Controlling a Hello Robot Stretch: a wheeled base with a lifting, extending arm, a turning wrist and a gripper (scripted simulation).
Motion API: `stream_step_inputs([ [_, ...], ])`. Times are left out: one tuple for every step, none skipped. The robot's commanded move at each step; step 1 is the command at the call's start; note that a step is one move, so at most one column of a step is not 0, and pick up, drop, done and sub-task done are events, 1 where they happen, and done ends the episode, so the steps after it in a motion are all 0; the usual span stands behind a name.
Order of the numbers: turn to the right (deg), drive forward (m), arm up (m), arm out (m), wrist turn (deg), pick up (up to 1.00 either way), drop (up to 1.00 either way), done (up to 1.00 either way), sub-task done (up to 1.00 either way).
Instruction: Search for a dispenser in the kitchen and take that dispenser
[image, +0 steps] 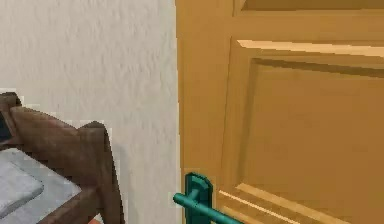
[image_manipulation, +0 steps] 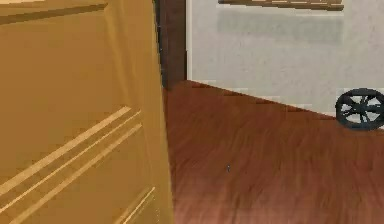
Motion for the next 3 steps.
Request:
stream_step_inputs([
  [-45.0, 0.0, 0.0, 0.0, 0.0, 0.0, 0.0, 0.0, 0.0],
  [-45.0, 0.0, 0.0, 0.0, 0.0, 0.0, 0.0, 0.0, 0.0],
  [-45.0, 0.0, 0.0, 0.0, 0.0, 0.0, 0.0, 0.0, 0.0],
])
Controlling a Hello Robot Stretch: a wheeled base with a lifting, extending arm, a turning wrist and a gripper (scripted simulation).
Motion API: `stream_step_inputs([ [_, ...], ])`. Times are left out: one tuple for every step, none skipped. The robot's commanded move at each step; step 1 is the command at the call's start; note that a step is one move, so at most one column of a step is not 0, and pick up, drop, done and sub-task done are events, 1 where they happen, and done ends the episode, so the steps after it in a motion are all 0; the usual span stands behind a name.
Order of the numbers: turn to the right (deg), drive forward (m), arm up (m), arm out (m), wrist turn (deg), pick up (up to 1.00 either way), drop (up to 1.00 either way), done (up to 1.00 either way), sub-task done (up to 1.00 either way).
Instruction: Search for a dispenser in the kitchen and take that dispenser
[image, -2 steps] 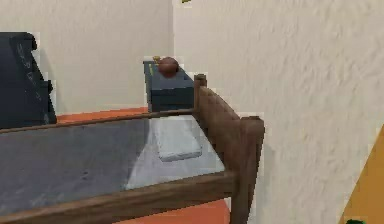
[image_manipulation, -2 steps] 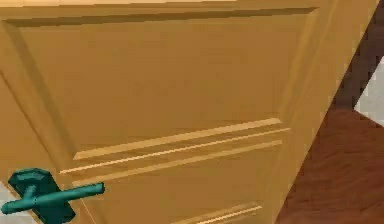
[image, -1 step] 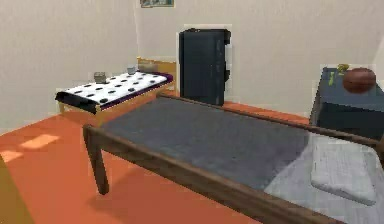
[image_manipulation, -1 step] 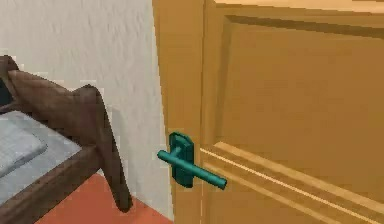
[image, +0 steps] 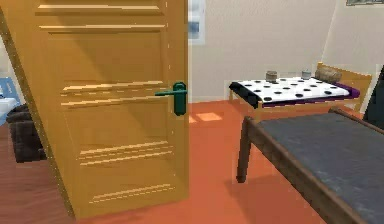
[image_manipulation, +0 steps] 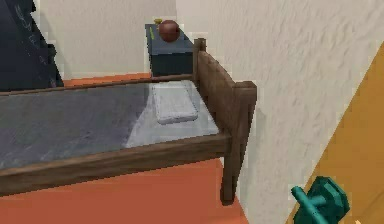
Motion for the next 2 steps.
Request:
stream_step_inputs([
  [-6.0, 0.0, 0.0, 0.0, 0.0, 0.0, 0.0, 0.0, 0.0],
  [-3.0, 0.0, 0.0, 0.0, 0.0, 0.0, 0.0, 0.0, 0.0],
])
